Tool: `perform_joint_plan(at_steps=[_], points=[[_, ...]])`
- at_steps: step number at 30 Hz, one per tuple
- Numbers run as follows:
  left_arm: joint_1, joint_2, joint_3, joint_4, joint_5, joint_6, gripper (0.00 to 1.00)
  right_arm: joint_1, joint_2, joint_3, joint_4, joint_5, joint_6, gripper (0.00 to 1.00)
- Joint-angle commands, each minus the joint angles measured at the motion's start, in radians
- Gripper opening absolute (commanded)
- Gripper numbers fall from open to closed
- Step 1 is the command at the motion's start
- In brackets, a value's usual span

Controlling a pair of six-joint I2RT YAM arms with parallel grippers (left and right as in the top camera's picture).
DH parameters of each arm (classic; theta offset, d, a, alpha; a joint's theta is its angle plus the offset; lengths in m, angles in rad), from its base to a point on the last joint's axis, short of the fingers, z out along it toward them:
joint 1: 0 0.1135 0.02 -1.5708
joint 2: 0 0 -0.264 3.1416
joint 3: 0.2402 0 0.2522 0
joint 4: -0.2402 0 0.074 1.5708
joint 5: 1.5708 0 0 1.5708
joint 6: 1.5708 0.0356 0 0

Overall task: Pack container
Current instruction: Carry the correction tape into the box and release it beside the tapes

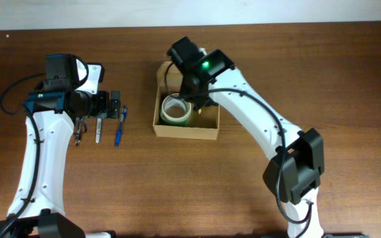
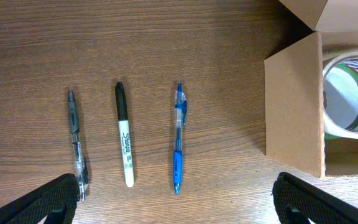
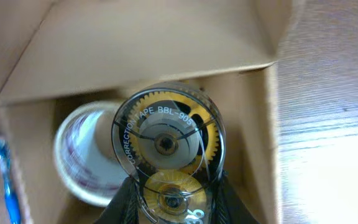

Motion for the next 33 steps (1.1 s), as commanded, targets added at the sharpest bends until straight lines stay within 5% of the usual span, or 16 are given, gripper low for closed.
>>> perform_joint_plan(at_steps=[1,24,33], points=[[0.004,0.006,0.022,-0.001,0.0,0.013,0.99,-0.042,-0.003,-0.047,0.003,0.028,0.067,0.04],[0.004,0.006,0.022,-0.001,0.0,0.013,0.99,-0.043,-0.003,-0.219,0.102,-0.052,0.067,0.04],[0.004,0.006,0.022,-0.001,0.0,0.013,0.99,-0.043,-0.005,-0.204,0.187,-0.097,-0.083,0.34]])
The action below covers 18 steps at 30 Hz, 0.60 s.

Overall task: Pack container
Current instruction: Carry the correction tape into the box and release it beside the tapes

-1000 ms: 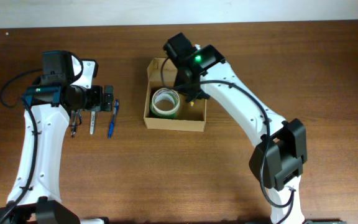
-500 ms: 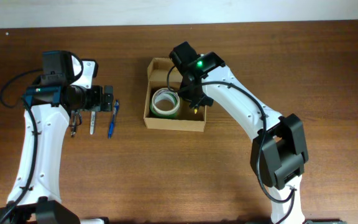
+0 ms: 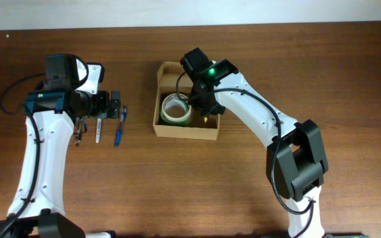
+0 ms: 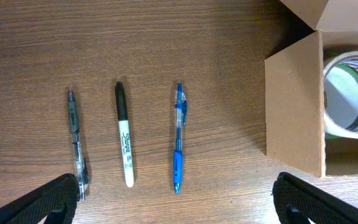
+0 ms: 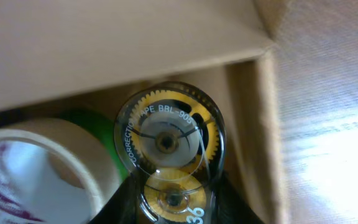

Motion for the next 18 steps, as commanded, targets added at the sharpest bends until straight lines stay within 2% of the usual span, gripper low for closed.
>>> perform_joint_plan(at_steps=[1,3,5,12,15,18], points=[[0.004,0.006,0.022,-0.001,0.0,0.013,0.99,0.005,-0.005,0.027,0.011,-0.026,-0.117,0.35],[0.004,0.006,0.022,-0.001,0.0,0.013,0.99,0.005,-0.006,0.082,0.007,-0.026,-0.191,0.45],[0.004,0.006,0.022,-0.001,0.0,0.013,0.99,0.003,-0.006,0.14,-0.026,-0.025,-0.217,0.48],[0.004,0.006,0.022,-0.001,0.0,0.013,0.99,0.0,-0.006,0.229,-0.148,-0.018,-0.224,0.45],[0.004,0.006,0.022,-0.001,0.0,0.013,0.99,0.0,-0.01,0.277,-0.166,0.023,-0.291,0.44],[0.004,0.006,0.022,-0.001,0.0,0.013,0.99,-0.006,-0.029,0.39,-0.223,0.151,-0.382,0.45]])
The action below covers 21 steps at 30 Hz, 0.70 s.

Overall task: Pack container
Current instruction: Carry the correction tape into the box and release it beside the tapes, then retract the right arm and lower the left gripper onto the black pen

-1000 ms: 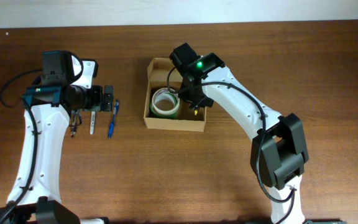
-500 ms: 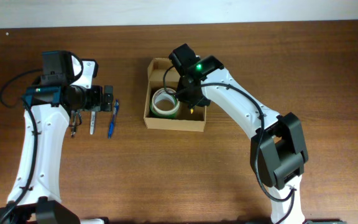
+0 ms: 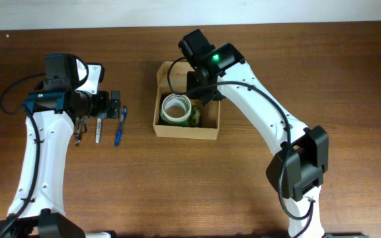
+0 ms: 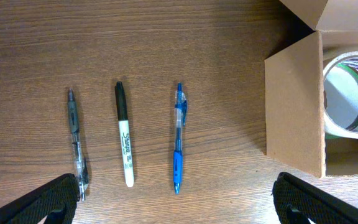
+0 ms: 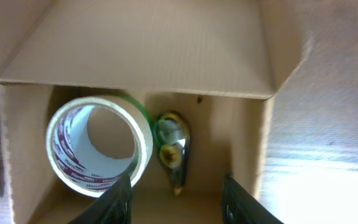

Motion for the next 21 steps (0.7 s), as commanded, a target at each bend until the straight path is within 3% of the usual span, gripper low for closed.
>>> perform_joint_plan(at_steps=[1,5,10,15,21], points=[[0.004,0.006,0.022,0.0,0.0,0.013,0.99,-0.01,-0.037,0.162,-0.049,0.173,-0.133,0.45],[0.004,0.006,0.022,0.0,0.0,0.013,0.99,-0.043,-0.074,0.388,-0.147,0.326,-0.249,0.5],[0.004,0.006,0.022,0.0,0.0,0.013,0.99,-0.14,-0.105,0.613,-0.255,0.372,-0.303,0.54],[0.004,0.006,0.022,0.02,0.01,0.012,0.99,-0.361,-0.178,0.596,-0.259,0.291,-0.298,0.56],[0.004,0.006,0.022,0.04,0.047,0.007,0.99,-0.718,-0.187,0.511,-0.288,-0.045,-0.276,0.6]])
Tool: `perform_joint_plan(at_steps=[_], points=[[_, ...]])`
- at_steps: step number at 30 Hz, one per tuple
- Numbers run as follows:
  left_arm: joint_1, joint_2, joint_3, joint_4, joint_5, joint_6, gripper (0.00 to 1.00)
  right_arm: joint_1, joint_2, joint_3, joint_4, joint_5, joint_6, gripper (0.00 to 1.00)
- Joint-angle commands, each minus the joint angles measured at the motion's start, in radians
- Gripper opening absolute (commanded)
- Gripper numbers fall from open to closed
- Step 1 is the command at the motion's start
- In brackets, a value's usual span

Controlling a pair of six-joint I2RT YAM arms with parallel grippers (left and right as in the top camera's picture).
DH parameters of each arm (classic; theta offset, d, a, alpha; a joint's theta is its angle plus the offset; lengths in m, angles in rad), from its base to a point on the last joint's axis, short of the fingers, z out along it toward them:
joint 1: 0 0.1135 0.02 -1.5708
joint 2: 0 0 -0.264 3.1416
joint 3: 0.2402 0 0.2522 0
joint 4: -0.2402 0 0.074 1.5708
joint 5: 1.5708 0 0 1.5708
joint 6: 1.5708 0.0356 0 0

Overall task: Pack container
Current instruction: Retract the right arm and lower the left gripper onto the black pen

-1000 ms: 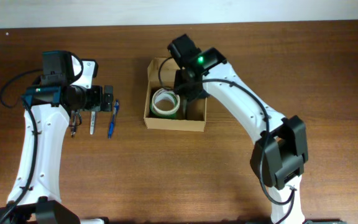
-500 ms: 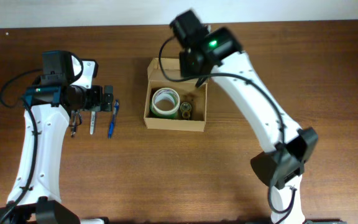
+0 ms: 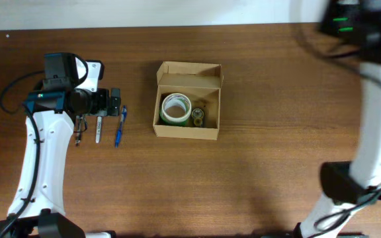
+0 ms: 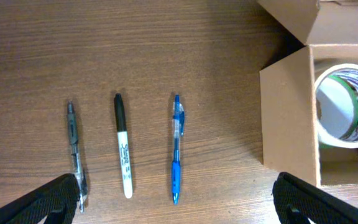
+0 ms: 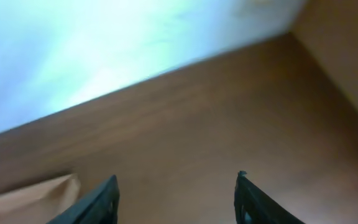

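Note:
The open cardboard box [image 3: 211,130] stands mid-table. Inside it lie a roll of tape [image 3: 175,109] and, to its right, a correction tape dispenser [image 3: 198,116]. Three pens lie in a row left of the box: a blue pen [image 4: 176,149], a black marker [image 4: 122,147] and a grey pen [image 4: 74,149]. My left gripper [image 4: 176,202] hangs open above the pens, holding nothing. My right gripper [image 5: 176,199] is open and empty, far from the box, over bare table. The right arm [image 3: 366,30] shows blurred at the back right.
The box's near wall [image 4: 288,118] and the tape roll [image 4: 340,106] show at the right of the left wrist view. A box flap [image 5: 30,199] is just visible in the right wrist view. A pale wall runs behind the table's far edge.
My right gripper was open just above the box and is now far off at the back right, still open. The left wrist view has shifted slightly. The box contents lie unchanged.
First my right gripper held the correction tape dispenser over the box. Then it was low inside, beside the tape roll. Then it was open above the box with the dispenser lying inside. Now it is away. The pens have not moved.

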Motion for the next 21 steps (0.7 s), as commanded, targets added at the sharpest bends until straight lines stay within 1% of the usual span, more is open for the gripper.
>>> perform_joint_plan(at_steps=[1,3,4,6,7,9,11,13,15,16,19,21], points=[[0.004,0.006,0.022,0.012,0.032,0.006,0.99,-0.146,0.016,-0.067,-0.03,-0.242,-0.002,0.62],[0.004,0.006,0.024,0.035,0.024,0.01,0.99,-0.204,0.028,-0.107,-0.05,-0.304,-0.002,0.96],[0.005,0.006,0.031,0.043,0.015,0.01,0.99,-0.23,0.033,-0.132,-0.056,-0.324,-0.002,0.99],[0.005,0.006,0.057,0.041,-0.001,0.002,0.99,-0.263,0.035,-0.187,-0.057,-0.334,-0.002,0.99],[0.006,0.006,0.076,0.037,-0.029,-0.022,0.99,-0.277,0.035,-0.217,-0.056,-0.334,-0.002,0.99],[0.014,0.006,0.108,0.025,-0.127,-0.072,0.99,-0.292,0.035,-0.265,-0.055,-0.333,-0.002,0.99],[0.035,0.006,0.127,0.003,-0.199,-0.074,0.99,-0.294,0.035,-0.314,-0.054,-0.333,-0.002,0.99],[0.076,0.015,0.13,-0.019,-0.22,-0.074,1.0,-0.293,0.035,-0.357,-0.054,-0.333,-0.002,0.99],[0.13,0.044,0.13,-0.048,-0.199,-0.073,0.98,-0.293,0.035,-0.394,-0.054,-0.333,-0.002,0.99],[0.164,0.073,0.13,-0.073,-0.157,-0.061,0.97,-0.293,0.035,-0.414,-0.054,-0.333,-0.002,0.99],[0.232,0.167,0.13,-0.132,-0.027,0.037,0.91,-0.293,0.035,-0.452,-0.053,-0.333,-0.002,0.99],[0.258,0.233,0.13,-0.153,-0.003,0.06,0.89,-0.293,0.035,-0.466,-0.054,-0.333,-0.002,0.99]])
